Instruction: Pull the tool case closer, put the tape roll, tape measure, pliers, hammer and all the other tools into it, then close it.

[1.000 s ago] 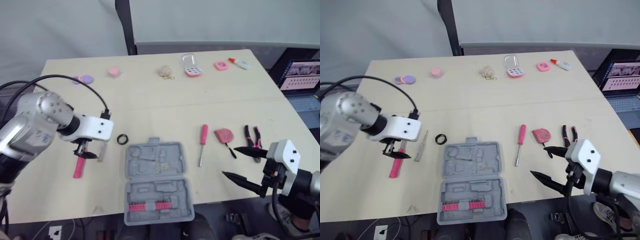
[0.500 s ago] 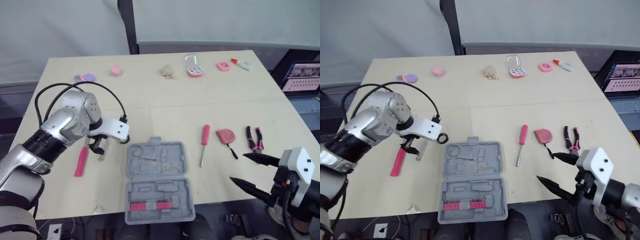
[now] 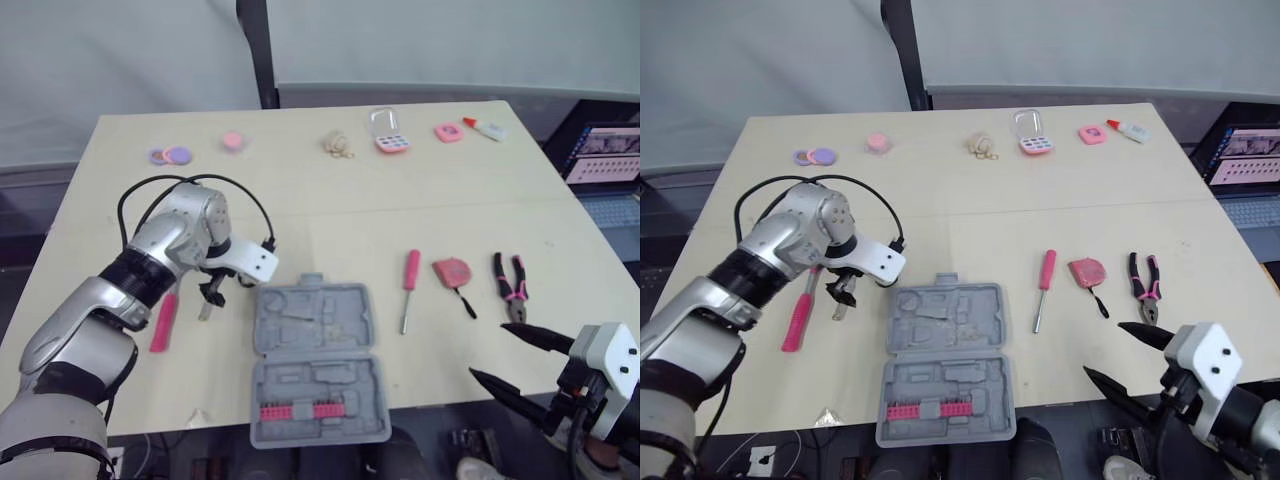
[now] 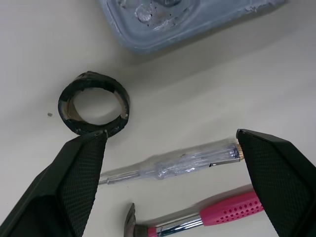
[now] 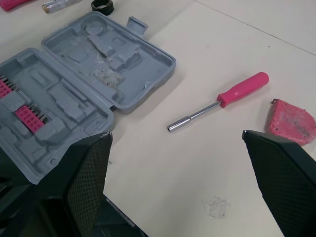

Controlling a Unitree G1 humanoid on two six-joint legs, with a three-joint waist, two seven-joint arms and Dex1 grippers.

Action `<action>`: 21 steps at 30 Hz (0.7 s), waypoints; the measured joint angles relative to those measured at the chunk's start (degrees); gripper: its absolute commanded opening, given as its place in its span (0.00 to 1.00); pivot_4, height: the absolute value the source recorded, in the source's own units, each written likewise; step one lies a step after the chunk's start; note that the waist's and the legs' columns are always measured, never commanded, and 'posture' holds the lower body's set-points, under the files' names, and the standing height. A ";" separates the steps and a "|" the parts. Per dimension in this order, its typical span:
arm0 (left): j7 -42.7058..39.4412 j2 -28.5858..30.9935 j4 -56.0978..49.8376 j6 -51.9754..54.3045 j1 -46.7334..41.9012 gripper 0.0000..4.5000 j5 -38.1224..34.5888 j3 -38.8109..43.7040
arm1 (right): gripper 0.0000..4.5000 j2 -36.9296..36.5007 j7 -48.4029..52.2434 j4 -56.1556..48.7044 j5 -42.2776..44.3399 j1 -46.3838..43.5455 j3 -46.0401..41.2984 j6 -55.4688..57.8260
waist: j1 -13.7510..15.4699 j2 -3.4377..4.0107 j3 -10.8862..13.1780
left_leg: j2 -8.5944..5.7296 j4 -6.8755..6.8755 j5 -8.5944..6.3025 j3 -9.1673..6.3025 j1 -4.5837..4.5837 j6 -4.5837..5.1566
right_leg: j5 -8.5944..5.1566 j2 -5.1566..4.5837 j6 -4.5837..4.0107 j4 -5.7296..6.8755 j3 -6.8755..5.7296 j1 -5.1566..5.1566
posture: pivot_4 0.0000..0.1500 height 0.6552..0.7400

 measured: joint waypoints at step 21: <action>5.86 -6.41 11.98 -6.96 -1.52 1.00 3.83 0.02 | 0.99 1.38 -0.86 -0.18 -0.54 0.40 0.03 -1.33 | 0.30 0.00 0.00 | 0.00 0.32 -0.10 -0.01 -0.08 0.17 | 0.01 0.00 0.01 0.10 -0.01 0.00 | 1.00 0.87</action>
